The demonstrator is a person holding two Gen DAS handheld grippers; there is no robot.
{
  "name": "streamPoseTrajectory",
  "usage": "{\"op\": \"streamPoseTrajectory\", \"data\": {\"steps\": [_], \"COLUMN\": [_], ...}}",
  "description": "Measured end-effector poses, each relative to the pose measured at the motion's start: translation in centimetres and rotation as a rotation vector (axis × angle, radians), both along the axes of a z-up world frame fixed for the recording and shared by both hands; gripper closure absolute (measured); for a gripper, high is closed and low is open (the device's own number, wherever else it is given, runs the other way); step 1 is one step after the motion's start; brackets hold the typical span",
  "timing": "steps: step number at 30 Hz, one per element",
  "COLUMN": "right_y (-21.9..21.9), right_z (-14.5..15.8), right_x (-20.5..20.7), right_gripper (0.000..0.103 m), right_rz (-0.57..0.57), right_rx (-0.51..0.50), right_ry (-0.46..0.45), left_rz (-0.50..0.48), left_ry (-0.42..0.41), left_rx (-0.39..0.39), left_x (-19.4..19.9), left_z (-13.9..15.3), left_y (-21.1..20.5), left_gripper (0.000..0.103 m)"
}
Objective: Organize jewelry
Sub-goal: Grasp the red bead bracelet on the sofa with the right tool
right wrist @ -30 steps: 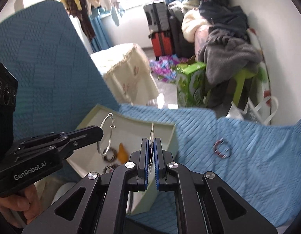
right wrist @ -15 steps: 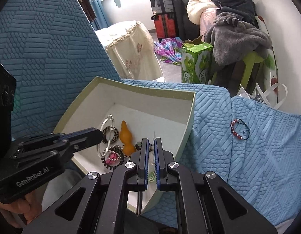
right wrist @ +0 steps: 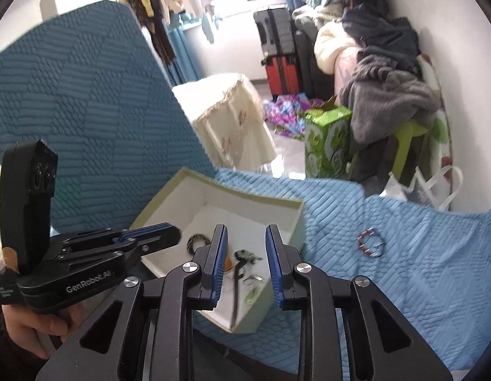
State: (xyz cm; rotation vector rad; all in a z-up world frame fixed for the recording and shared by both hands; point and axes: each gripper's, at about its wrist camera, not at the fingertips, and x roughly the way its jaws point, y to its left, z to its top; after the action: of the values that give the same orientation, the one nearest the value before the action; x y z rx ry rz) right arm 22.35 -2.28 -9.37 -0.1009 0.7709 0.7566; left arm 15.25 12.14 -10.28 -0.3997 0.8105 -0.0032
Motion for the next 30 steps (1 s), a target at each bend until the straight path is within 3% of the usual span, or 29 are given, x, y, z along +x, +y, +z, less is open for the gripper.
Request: {"op": "streamPoseTrajectory", "data": {"steps": [3,7,9,16,25,30], "right_y": [-2.1,-4.9,-5.9,-7.0,-5.8,-5.5], "right_z": [0.9,0.3,-0.5,-6.0,-13.3,-15.7], "right_x": [0.5,2.1,2.9,6.5,11.0,13.0], "right_gripper": [0.08,0.08,0.08,0.08,0.087,0.087], "right_rz": [-0.034,-0.083,-0.1,-0.142,-0.159,-0.159], "right_rx": [0.0,-0.007,-0.019,-0.077,-0.215,-0.264], "right_ry": [-0.038,-0.045,-0.045,0.012,0.074,0.107], "left_rz": [0.014,0.03,0.046,0.059,0.038,0.004], "left_ry": [-0.029,-0.058,-0.067,-0.121,-0.081,-0.077], "left_rx": [0.007,0.027,0.033,0.029,0.069,-0.005], "left_x": [-0.7,-1.4,-1.7,-1.4,-0.7,-0.2], "left_z": [1.2,2.4,2.6,0.4,-2.5,-3.8], "left_y": [-0.5,-1.1,-1.1,-0.9,-1.3,-1.7], "left_gripper": [0.067,0.066,0.059,0.059,0.059,0.059]}}
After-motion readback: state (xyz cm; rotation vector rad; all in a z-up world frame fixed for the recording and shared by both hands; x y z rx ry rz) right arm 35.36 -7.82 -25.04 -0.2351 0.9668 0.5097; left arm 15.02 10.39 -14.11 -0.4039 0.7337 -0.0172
